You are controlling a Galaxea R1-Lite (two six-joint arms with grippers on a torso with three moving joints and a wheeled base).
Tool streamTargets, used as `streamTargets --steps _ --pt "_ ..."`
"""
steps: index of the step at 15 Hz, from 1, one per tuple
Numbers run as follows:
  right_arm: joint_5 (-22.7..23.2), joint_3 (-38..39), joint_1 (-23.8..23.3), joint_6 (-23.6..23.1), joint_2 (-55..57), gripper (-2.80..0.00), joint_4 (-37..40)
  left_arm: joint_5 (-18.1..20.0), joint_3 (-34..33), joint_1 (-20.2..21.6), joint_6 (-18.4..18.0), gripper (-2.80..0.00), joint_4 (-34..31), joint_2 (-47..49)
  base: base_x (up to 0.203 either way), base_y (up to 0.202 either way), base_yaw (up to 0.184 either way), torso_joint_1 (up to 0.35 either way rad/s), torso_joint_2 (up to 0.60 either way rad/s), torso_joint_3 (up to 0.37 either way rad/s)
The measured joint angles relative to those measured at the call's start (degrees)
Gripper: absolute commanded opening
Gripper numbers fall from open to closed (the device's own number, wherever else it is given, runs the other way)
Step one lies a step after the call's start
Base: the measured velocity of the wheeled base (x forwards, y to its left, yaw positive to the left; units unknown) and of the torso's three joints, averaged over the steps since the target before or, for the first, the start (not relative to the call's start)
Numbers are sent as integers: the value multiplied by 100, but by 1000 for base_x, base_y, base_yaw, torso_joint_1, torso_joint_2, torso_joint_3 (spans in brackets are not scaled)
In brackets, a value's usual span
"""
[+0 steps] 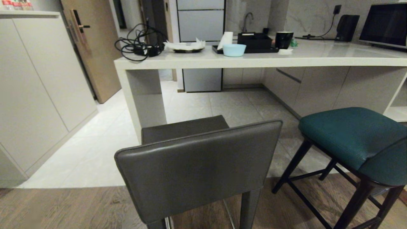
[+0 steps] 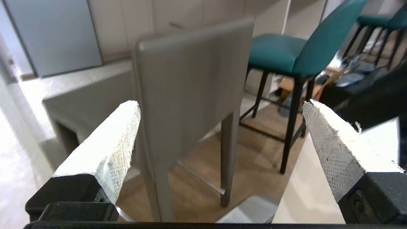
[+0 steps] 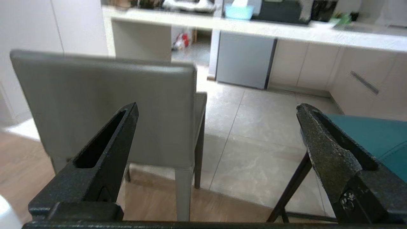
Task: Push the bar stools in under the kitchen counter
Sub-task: Push the blue chair back under the dining table
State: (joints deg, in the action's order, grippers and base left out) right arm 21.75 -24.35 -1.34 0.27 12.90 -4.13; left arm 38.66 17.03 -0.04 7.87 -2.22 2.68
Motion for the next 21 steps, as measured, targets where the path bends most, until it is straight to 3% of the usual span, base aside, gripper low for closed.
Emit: streamTargets --steps 4,8,10,13,16,21 --pt "-66 -36 125 -101 -198 0 313 -1226 -378 4 -557 0 -49 -225 0 0 0 0 0 0" --pt "-120 712 130 -207 -907 0 667 -2501 -765 4 -605 0 -34 -268 0 0 0 0 0 0" --pt "-529 1288 130 -424 -1129 0 542 -2985 -1054 4 -664 0 -27 -272 0 0 0 0 0 0" --pt "-1031 2024 125 -709 -1252 0 68 -3144 -1380 6 -658 0 -23 -275 0 0 0 0 0 0" --pt "-1909 2375 125 -891 -1290 0 126 -3371 -1475 9 -611 0 -20 -275 0 0 0 0 0 0" --pt "-1966 2424 125 -914 -1290 0 374 -3381 -1491 13 -779 0 13 -275 0 0 0 0 0 0"
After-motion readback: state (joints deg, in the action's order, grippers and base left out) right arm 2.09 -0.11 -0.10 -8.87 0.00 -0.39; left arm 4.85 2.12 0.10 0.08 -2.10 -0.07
